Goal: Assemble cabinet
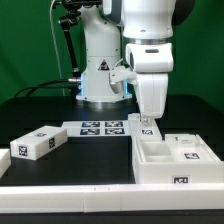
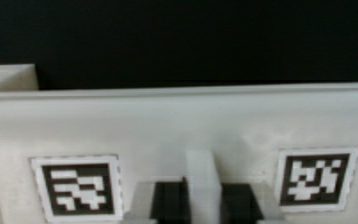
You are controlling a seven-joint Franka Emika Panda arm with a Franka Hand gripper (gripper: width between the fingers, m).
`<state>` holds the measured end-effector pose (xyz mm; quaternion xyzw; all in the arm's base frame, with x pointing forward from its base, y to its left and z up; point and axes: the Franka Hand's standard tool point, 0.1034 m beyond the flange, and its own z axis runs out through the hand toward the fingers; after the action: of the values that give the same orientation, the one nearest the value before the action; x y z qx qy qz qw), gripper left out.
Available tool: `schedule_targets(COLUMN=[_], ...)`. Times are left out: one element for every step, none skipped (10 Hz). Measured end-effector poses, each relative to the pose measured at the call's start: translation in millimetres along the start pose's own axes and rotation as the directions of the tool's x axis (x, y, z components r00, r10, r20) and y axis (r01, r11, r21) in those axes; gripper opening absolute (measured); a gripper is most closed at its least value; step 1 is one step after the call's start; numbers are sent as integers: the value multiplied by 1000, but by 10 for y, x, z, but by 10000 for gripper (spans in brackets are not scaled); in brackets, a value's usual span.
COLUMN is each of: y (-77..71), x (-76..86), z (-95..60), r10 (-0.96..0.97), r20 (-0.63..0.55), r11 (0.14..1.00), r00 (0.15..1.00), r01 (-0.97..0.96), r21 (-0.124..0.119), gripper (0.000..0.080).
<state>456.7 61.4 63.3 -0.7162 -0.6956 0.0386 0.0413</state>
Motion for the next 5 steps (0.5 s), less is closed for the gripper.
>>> schedule_targets(y=[3,-2,-3,-9,-68], x=[-1,-5,-7,-5,19], z=[-3,9,12,10,4], r10=[3,4,4,6,17], r20=[0,0,0,0,3], r11=[1000,1000,1000,1000,1000], r00=[1000,1000,1000,1000,1000], r01=[-3,-4,-4,-6,-17], r21=[-1,1,2,2,5], gripper=[68,68,68,68,68])
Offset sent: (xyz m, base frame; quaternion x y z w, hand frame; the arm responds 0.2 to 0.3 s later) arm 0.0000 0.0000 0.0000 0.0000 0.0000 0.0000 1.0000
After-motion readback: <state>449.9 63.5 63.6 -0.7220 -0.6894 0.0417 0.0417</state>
